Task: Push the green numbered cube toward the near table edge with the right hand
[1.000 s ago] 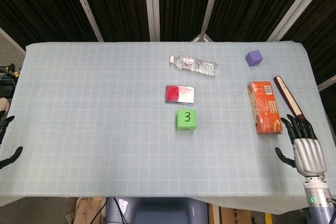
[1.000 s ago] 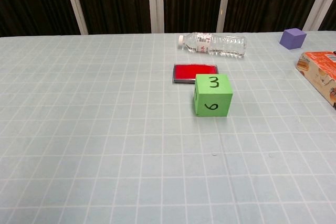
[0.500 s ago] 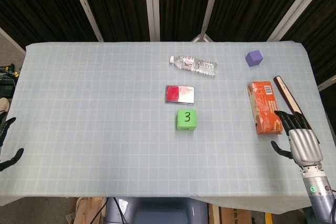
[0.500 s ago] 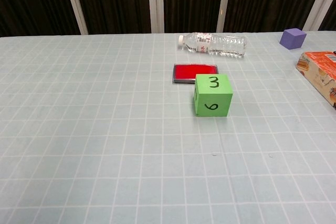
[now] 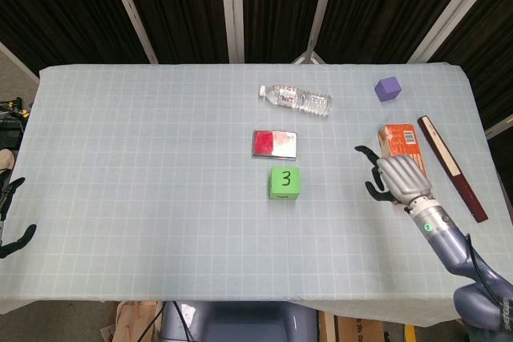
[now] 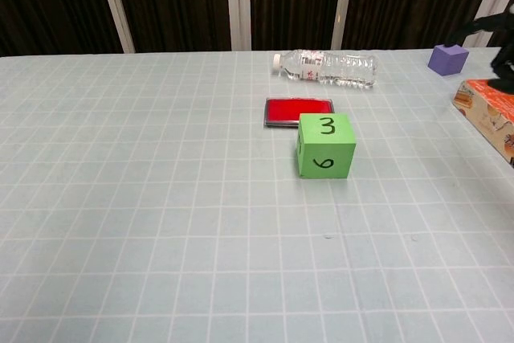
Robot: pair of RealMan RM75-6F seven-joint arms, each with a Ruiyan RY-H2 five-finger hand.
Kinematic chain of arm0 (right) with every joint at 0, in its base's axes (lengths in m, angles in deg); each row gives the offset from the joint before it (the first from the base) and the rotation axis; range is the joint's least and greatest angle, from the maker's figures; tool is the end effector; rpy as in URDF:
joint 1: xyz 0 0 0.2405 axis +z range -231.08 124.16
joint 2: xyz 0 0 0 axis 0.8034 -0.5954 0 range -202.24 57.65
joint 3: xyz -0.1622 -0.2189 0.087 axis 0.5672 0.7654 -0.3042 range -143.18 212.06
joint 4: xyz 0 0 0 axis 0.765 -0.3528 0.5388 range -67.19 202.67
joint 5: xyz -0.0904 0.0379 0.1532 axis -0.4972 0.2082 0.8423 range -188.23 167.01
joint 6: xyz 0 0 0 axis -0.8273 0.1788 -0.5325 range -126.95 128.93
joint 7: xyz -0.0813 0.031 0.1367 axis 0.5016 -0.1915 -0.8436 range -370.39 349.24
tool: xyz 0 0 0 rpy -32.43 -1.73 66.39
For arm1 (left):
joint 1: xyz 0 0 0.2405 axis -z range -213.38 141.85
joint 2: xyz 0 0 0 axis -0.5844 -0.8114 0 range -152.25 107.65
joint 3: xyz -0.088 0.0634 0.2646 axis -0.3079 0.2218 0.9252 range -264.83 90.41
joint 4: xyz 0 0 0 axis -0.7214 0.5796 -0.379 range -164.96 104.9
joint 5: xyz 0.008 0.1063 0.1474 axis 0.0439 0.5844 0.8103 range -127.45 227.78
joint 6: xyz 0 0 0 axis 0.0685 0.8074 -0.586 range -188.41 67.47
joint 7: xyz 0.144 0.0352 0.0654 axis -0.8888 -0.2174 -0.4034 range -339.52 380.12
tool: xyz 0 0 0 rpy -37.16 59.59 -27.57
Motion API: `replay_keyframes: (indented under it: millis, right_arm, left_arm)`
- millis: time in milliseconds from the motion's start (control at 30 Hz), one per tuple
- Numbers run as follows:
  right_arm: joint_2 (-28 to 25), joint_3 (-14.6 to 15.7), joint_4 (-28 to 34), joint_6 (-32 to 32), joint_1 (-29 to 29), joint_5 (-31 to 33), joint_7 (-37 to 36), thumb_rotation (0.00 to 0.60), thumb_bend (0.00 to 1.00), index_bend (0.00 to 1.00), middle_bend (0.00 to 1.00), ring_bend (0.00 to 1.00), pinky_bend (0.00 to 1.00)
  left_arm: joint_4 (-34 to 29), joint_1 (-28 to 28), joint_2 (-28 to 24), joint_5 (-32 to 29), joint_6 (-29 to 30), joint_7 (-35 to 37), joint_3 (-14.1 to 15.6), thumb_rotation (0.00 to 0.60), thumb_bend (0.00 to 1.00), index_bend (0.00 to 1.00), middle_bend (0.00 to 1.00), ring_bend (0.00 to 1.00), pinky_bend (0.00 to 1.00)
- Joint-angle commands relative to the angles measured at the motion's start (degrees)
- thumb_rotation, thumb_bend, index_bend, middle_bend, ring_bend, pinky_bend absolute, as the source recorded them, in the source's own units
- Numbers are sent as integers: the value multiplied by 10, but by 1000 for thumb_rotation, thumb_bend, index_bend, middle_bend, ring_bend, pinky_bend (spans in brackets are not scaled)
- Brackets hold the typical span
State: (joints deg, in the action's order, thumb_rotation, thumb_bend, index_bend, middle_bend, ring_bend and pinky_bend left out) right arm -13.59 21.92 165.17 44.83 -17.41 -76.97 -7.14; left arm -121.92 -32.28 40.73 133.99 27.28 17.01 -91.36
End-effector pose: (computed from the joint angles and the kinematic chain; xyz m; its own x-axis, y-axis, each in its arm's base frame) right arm -0.2186 -0.3643 0.1593 0.4180 -0.3454 0.8402 -0.9045 -0.2442 0.3496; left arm -0.3337 0.1948 0.2179 0.4685 -0.0557 0.8817 0.8832 0.0530 -0.4659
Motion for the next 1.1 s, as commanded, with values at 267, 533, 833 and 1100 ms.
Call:
replay_keyframes:
  millis: [267, 533, 833, 1100]
  right_arm:
    - [59, 29, -18, -95, 211, 300, 209, 600, 763, 175, 859, 809, 681]
    - [77, 91, -28, -109, 323, 449, 260, 600, 779, 175, 862, 813, 681]
    - [99, 130, -40, -113, 378, 509, 264, 600, 779, 230, 862, 812, 681]
    - [108, 152, -52, -120, 399, 522, 249, 600, 779, 237, 862, 812, 681]
  left_arm:
    - [2, 7, 1, -14, -16, -1, -5, 600, 346, 132, 0, 0, 27]
    - [0, 7, -1, -15, -17, 3, -4, 600, 345, 132, 0, 0, 27]
    - [0, 8, -1, -19, -19, 4, -6, 600, 346, 132, 0, 0, 27]
    - [0, 9, 0, -22, -20, -1, -6, 600, 346, 132, 0, 0, 27]
